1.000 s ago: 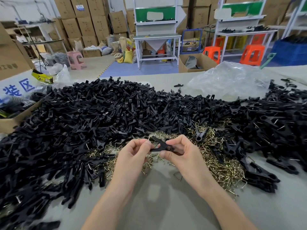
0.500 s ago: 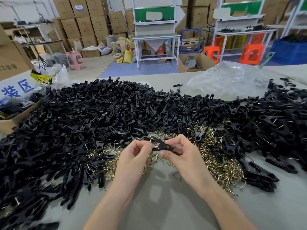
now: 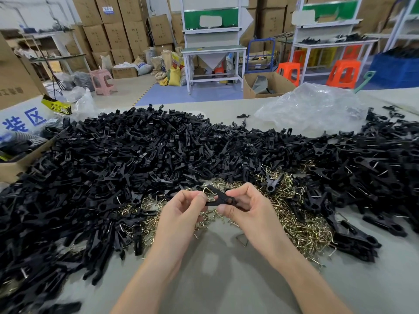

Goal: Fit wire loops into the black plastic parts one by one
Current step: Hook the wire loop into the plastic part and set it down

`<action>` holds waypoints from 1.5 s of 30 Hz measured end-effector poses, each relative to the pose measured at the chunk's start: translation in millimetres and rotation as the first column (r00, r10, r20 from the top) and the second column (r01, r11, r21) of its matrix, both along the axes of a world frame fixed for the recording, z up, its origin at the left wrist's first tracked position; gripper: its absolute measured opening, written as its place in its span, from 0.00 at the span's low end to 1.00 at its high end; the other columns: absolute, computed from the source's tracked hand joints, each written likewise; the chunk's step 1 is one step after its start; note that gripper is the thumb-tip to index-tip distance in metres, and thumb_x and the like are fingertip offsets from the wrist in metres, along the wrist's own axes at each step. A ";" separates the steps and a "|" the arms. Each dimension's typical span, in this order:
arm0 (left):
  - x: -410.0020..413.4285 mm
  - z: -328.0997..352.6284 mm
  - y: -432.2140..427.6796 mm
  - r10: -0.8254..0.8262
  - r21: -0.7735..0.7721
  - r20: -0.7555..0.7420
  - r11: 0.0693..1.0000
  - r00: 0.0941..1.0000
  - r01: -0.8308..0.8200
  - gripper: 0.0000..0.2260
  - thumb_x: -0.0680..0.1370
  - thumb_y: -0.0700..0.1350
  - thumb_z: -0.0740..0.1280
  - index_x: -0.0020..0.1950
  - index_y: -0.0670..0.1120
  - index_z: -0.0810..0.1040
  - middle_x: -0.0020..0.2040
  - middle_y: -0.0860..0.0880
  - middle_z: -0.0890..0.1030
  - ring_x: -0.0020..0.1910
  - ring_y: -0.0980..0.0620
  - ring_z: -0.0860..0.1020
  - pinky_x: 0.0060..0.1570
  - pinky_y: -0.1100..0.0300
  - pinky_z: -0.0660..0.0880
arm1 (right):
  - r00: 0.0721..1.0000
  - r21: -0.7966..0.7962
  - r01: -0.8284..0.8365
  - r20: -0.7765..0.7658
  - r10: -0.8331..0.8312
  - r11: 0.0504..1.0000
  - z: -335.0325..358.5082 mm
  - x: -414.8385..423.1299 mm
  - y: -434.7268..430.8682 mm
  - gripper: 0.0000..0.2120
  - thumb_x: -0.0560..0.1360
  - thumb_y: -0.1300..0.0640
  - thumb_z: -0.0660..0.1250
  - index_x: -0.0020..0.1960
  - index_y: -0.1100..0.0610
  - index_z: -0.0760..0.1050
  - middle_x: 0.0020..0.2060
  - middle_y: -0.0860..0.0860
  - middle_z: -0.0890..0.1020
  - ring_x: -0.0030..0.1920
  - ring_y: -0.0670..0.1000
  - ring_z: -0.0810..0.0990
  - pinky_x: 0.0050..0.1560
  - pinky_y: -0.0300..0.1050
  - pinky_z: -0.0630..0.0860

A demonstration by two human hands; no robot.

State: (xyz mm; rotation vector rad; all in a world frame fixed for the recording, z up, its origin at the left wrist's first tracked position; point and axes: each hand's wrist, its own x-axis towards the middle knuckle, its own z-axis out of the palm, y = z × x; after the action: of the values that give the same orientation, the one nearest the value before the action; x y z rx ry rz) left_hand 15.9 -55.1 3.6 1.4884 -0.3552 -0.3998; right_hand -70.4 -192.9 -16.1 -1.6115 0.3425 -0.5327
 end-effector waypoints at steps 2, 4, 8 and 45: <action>-0.1 -0.2 -0.5 -0.003 0.003 0.001 1.000 1.000 0.003 0.05 0.79 0.44 0.69 0.44 0.48 0.82 0.39 0.52 0.83 0.40 0.54 0.78 0.47 0.53 0.75 | 1.000 -0.002 0.001 0.002 -0.001 1.000 -0.2 0.0 -0.6 0.13 0.72 0.57 0.79 0.51 0.50 0.76 0.49 0.43 0.87 0.52 0.43 0.84 0.54 0.40 0.77; 0.7 -0.8 -0.5 -0.001 0.016 0.021 1.000 1.000 0.000 0.05 0.79 0.44 0.69 0.44 0.48 0.82 0.39 0.53 0.83 0.40 0.54 0.78 0.46 0.54 0.75 | 1.000 0.000 -0.004 0.007 0.004 1.000 0.8 -0.1 -0.1 0.13 0.72 0.57 0.79 0.51 0.51 0.76 0.49 0.42 0.87 0.52 0.42 0.84 0.52 0.37 0.78; 0.0 -1.9 -1.0 -0.012 0.067 0.086 0.998 0.996 0.007 0.05 0.79 0.45 0.69 0.44 0.49 0.82 0.39 0.53 0.84 0.39 0.57 0.80 0.42 0.61 0.76 | 1.000 -0.010 -0.014 0.012 0.014 1.000 2.3 -0.6 1.5 0.13 0.72 0.58 0.79 0.52 0.52 0.77 0.49 0.42 0.87 0.52 0.42 0.84 0.53 0.37 0.79; -21.5 13.9 -16.1 -0.319 -0.332 -0.594 0.933 0.738 0.136 0.16 0.79 0.41 0.57 0.36 0.40 0.79 0.31 0.44 0.70 0.31 0.50 0.70 0.37 0.58 0.67 | 0.995 -0.646 -0.029 0.057 0.086 0.762 -5.3 5.7 23.0 0.17 0.76 0.39 0.65 0.53 0.47 0.85 0.68 0.38 0.72 0.64 0.41 0.67 0.64 0.37 0.67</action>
State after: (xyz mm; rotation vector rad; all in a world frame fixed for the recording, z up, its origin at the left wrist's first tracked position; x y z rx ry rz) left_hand -5.6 -71.2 17.5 0.9575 -0.0323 -0.9941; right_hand -64.7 -169.9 -21.4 -2.2547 0.0314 -0.7188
